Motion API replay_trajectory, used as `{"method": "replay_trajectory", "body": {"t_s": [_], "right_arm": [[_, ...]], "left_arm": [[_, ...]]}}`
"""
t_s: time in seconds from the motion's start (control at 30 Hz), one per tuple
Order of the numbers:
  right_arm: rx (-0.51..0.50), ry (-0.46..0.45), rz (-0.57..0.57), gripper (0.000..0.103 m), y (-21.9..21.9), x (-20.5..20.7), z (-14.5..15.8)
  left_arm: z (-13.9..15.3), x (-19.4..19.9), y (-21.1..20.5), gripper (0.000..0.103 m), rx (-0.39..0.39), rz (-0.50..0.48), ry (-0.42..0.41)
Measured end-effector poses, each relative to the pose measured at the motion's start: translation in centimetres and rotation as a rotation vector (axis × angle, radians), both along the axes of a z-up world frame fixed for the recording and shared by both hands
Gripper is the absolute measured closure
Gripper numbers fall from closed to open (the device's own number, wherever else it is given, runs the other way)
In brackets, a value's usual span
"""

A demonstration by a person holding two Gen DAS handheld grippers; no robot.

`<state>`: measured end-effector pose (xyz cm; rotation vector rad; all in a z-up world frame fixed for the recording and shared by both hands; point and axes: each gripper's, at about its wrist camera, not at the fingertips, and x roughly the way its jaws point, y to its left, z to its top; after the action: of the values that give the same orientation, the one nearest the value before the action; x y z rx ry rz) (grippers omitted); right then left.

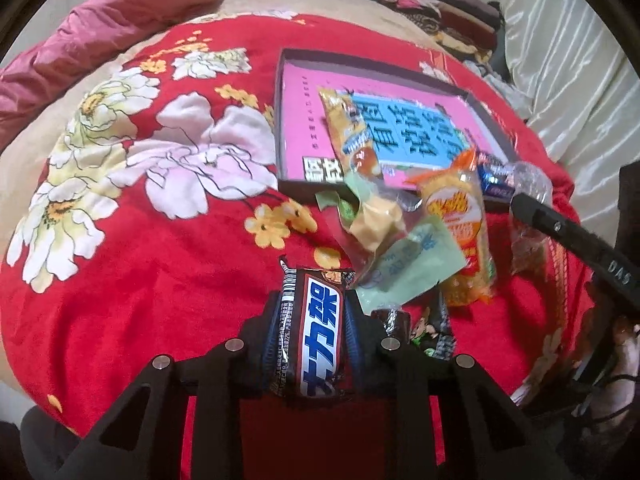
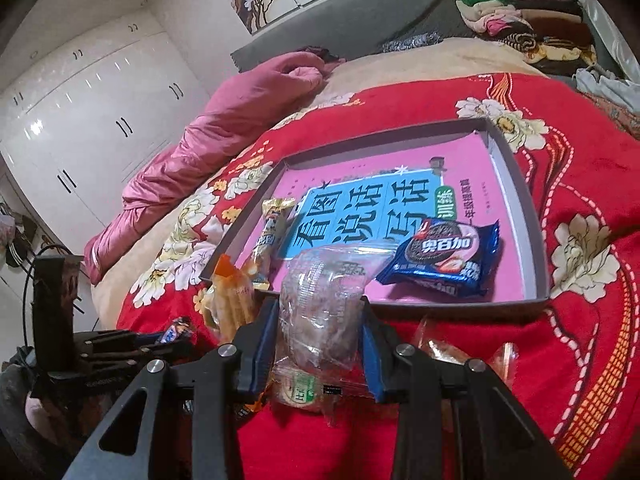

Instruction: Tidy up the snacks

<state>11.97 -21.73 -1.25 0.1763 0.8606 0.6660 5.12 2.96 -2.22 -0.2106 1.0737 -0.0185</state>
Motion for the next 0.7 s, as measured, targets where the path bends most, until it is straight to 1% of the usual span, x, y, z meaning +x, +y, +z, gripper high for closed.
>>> {"method": "replay_trajectory", "body": {"t_s": [0.27, 0.7], "right_arm": [[0.007, -0.027, -0.020, 0.065, -1.1, 0.2, 0.8], [0.027, -0.055, -0.052, 0.065, -2.5, 0.7, 1.8]], "left_arm": [[1.9, 0.1, 0.6, 0.073, -0.009, 0.026, -0.041], [4.2, 1.8, 0.3, 0.073, -0.010, 0.042, -0.088]]}}
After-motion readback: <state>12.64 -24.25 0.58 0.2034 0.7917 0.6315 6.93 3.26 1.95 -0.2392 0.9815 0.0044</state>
